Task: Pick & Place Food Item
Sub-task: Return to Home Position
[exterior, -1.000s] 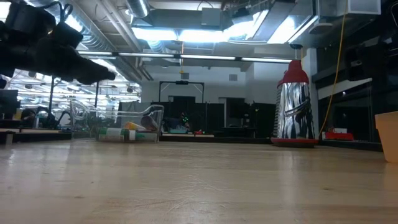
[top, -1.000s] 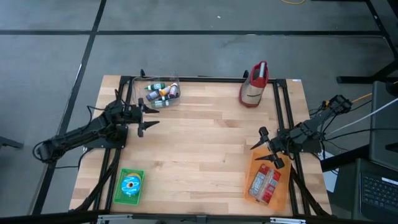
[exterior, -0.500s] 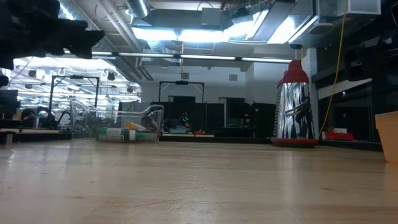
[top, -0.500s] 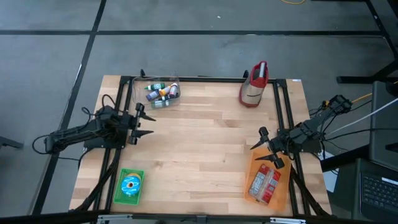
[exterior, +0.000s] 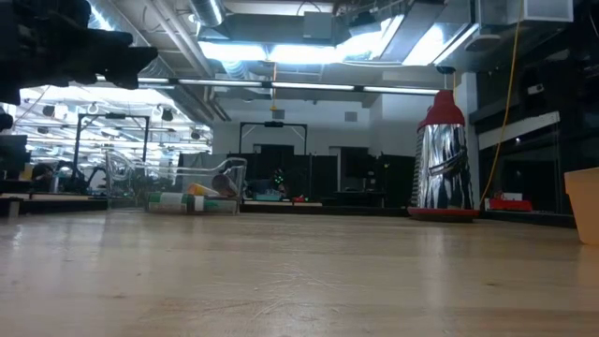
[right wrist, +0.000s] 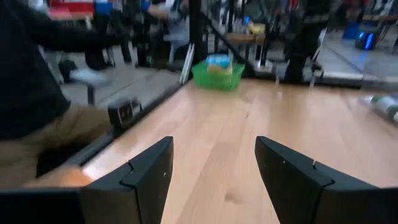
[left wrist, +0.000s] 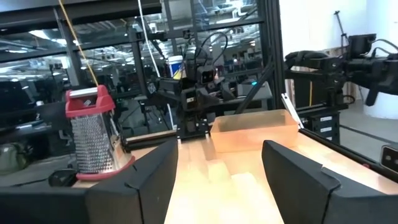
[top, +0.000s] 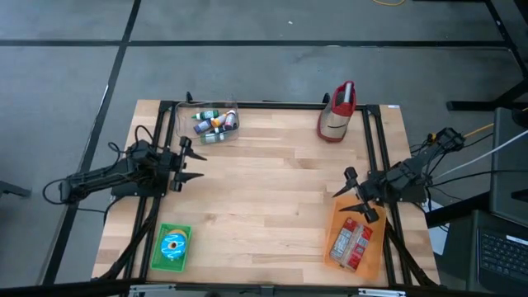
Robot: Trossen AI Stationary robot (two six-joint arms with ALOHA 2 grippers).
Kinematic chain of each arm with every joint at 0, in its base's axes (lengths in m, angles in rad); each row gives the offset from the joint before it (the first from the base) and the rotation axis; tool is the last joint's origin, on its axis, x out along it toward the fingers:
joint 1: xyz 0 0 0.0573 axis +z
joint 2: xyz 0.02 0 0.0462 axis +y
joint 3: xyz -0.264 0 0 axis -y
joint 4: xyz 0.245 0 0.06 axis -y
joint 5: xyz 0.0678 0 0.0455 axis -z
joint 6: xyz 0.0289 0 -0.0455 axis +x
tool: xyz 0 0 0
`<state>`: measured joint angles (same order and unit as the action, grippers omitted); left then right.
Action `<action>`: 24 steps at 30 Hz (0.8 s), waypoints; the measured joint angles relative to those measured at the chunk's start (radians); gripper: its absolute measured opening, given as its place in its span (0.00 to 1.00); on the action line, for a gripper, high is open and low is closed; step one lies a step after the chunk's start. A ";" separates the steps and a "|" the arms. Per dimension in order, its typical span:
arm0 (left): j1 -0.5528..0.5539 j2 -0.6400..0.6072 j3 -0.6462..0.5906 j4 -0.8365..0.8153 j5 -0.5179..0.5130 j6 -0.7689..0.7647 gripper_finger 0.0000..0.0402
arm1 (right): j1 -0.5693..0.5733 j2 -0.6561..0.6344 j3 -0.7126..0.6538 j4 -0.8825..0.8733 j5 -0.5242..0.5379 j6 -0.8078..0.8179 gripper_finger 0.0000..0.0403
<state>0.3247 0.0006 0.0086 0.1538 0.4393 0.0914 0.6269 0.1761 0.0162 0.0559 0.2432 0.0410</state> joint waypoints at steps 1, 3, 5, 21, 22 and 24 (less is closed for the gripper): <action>0.005 0.000 0.000 0.000 0.000 0.000 0.57 | -0.004 -0.020 0.000 0.001 0.000 0.000 0.57; 0.016 0.000 0.000 0.000 0.000 0.000 0.57 | -0.015 -0.073 0.000 -0.008 0.000 0.000 0.57; 0.031 0.000 0.000 0.000 0.000 0.000 0.57 | -0.023 -0.133 0.000 -0.004 0.001 0.000 0.57; 0.073 0.000 0.000 0.000 0.000 0.000 0.57 | -0.030 -0.177 0.001 0.038 0.007 0.001 0.57; 0.078 0.000 0.000 0.000 0.000 0.000 0.57 | -0.030 -0.176 0.001 0.038 0.007 0.001 0.57; 0.093 0.000 0.000 0.000 0.000 0.000 0.57 | -0.030 -0.176 0.001 0.038 0.006 0.001 0.57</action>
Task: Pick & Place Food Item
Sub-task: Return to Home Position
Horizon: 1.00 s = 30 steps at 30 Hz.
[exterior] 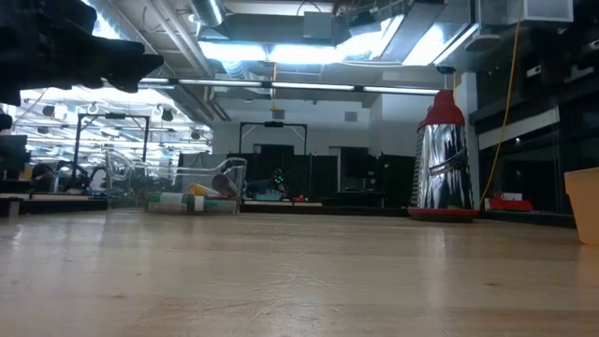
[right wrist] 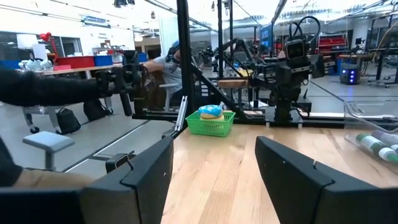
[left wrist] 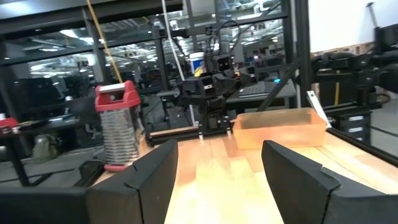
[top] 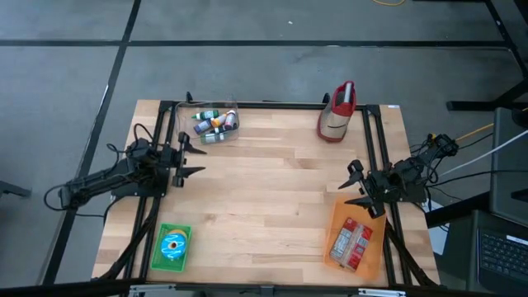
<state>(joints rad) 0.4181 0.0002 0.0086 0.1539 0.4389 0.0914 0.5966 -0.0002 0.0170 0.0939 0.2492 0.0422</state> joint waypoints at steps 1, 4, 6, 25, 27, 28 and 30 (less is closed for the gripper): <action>0.009 0.000 0.000 0.000 0.000 0.000 0.57 | -0.002 0.000 0.000 0.000 -0.001 0.000 0.57; 0.034 0.000 0.000 0.000 0.000 0.000 0.57 | -0.018 0.000 0.000 0.000 -0.003 0.001 0.57; 0.042 0.001 0.000 0.000 0.000 0.000 0.57 | -0.037 0.000 0.000 0.000 -0.003 0.001 0.57; 0.045 0.002 0.000 0.000 0.000 0.000 0.57 | -0.086 0.000 0.000 0.000 -0.003 0.001 0.57; 0.045 0.002 0.000 0.000 0.000 0.000 0.57 | -0.087 0.000 0.000 0.000 -0.003 0.001 0.57; 0.045 0.002 0.000 0.000 0.000 0.000 0.57 | -0.087 0.000 0.000 0.000 -0.003 0.001 0.57; 0.045 0.002 0.000 0.000 0.000 0.000 0.57 | -0.087 0.000 0.000 0.000 -0.003 0.001 0.57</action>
